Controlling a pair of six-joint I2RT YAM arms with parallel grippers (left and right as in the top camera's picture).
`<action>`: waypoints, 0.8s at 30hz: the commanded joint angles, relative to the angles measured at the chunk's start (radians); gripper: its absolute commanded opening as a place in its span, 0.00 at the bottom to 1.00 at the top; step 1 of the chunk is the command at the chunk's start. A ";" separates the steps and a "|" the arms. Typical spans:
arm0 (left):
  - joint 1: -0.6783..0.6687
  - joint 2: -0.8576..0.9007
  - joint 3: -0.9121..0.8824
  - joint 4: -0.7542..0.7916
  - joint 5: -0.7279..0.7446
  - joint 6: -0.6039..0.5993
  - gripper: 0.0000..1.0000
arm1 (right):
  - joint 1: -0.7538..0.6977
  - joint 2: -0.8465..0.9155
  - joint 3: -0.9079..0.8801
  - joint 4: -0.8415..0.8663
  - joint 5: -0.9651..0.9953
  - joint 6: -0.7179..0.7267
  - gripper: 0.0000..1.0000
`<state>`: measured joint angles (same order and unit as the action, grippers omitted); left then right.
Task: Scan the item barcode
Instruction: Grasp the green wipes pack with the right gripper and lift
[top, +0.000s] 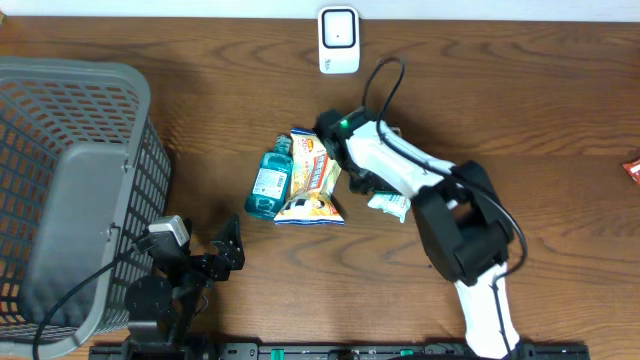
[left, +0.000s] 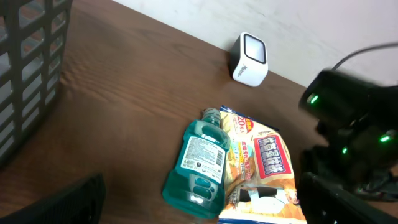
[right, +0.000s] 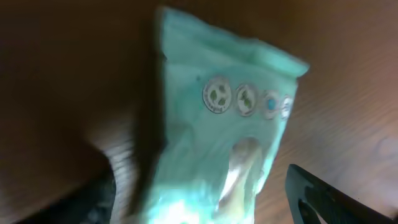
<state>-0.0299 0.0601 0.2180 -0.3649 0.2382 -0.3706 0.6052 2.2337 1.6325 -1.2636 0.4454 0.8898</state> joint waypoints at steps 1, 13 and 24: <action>-0.004 -0.002 0.002 -0.002 0.013 -0.013 0.98 | -0.015 0.107 -0.018 -0.017 -0.086 0.015 0.77; -0.004 -0.002 0.002 -0.002 0.013 -0.013 0.98 | -0.023 0.181 0.002 0.050 -0.275 -0.195 0.01; -0.004 -0.002 0.002 -0.002 0.012 -0.013 0.98 | -0.169 0.005 0.084 0.011 -1.154 -1.077 0.01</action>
<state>-0.0299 0.0601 0.2180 -0.3641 0.2382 -0.3702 0.4561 2.2341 1.7283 -1.2469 -0.1684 0.1619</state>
